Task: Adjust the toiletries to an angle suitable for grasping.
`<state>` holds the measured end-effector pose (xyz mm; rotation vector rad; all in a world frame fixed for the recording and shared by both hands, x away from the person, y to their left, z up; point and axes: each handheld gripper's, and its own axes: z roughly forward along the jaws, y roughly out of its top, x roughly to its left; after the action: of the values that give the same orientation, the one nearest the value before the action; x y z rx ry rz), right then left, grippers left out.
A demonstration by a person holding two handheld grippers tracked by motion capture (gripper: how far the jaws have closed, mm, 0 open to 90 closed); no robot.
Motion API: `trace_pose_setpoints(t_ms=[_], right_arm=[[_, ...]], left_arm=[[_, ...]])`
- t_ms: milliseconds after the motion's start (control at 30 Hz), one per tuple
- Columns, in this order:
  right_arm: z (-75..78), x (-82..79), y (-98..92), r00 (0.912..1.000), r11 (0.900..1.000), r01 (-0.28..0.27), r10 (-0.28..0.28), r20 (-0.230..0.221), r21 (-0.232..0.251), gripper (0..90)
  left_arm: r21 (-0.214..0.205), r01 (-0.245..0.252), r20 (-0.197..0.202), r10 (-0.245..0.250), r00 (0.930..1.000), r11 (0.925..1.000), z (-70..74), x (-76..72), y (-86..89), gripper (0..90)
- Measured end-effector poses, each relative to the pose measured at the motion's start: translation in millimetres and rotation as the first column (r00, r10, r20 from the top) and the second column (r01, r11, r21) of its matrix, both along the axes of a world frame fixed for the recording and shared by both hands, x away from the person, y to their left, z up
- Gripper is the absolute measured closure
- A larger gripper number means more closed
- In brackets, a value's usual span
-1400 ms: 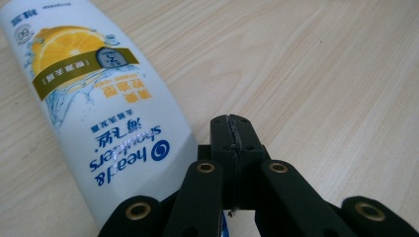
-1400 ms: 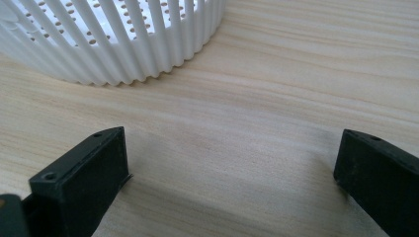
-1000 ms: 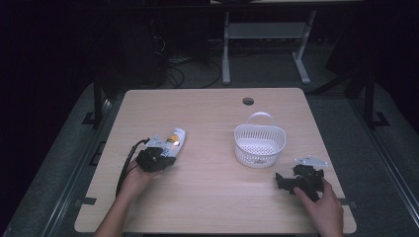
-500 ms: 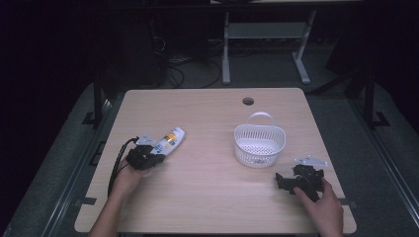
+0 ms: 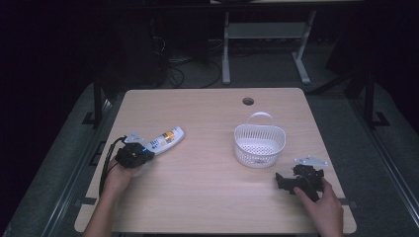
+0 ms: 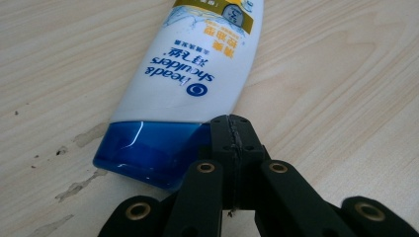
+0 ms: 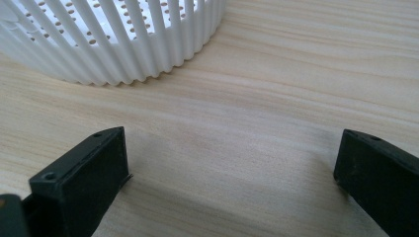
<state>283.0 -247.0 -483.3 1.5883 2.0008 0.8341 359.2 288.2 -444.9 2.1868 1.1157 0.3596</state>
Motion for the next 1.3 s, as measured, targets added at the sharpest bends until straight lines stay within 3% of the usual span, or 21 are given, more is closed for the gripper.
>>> trace_pose_setpoints(t_ms=[333,533,667,967,1300], right_arm=[[0.0,0.0,0.0,1.0000,1.0000,0.000,0.000,0.000,0.000,0.0],[0.0,0.0,0.0,1.0000,1.0000,0.000,0.000,0.000,0.000,0.0],[0.0,0.0,0.0,1.0000,1.0000,0.000,0.000,0.000,0.000,0.0],[0.0,0.0,0.0,1.0000,1.0000,0.000,0.000,0.000,0.001,0.0],[0.0,0.0,0.0,1.0000,1.0000,0.000,0.000,0.000,0.001,0.0]], left_arm=[[-0.049,0.016,0.002,-0.016,0.9999,0.9987,12.0,10.0,-8.4,90.0],[-0.038,0.028,0.007,-0.028,0.9996,0.9989,18.7,22.5,-17.2,90.0],[-0.056,0.037,0.006,-0.036,0.9993,0.9977,27.7,34.9,-21.7,90.0],[-0.057,0.039,0.005,-0.039,0.9992,0.9976,37.1,56.3,-29.8,90.0],[-0.031,0.051,-0.005,-0.051,0.9987,0.9982,45.0,87.6,-44.3,90.0]])
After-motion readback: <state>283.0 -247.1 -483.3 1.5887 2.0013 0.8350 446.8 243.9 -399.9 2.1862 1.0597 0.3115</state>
